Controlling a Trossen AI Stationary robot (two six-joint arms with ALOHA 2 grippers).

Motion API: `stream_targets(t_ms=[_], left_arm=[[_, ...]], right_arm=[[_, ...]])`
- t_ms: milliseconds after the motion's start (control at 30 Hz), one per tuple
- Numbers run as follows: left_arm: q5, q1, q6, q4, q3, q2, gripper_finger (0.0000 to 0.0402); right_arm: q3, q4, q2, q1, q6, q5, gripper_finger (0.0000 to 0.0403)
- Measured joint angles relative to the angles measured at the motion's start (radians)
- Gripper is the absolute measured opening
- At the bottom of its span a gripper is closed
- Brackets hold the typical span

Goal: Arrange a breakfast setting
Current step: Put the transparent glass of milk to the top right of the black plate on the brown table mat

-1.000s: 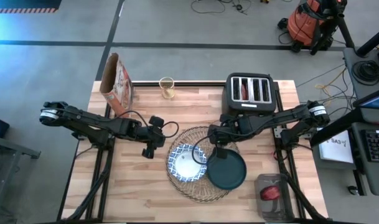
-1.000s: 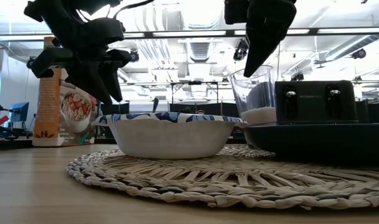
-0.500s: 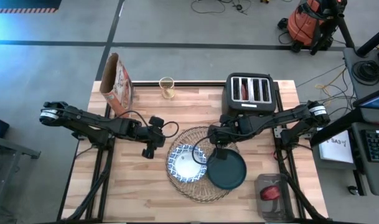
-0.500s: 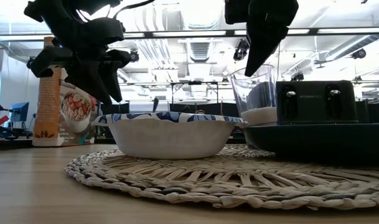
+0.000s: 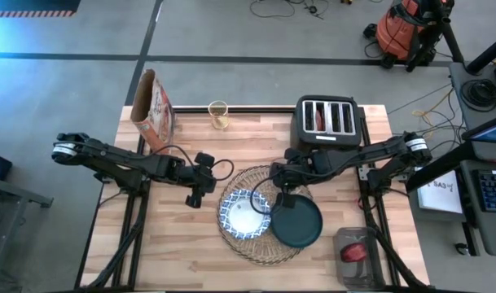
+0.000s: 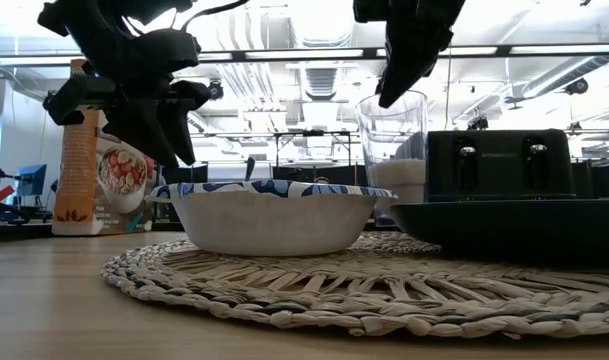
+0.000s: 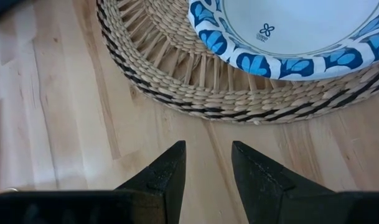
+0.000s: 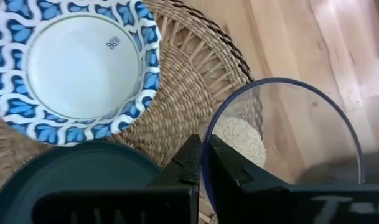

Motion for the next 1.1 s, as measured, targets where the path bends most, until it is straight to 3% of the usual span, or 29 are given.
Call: stream_targets(t_ms=[433,900,1100], left_arm=[[0.026,-0.004,-0.018,0.020,-0.020,0.000,0.0113],[0.058,-0.005,-0.015,0.028,-0.020,0.000,0.0113],[0.058,-0.005,-0.021,0.027,-0.014,-0.006,0.0113]], right_arm=[[-0.032,0.019,0.009,0.000,0.061,0.032,0.0012],[-0.023,0.002,0.009,0.000,0.058,0.011,0.0087],[0.049,-0.086,0.009,0.000,0.031,0.006,0.0097]])
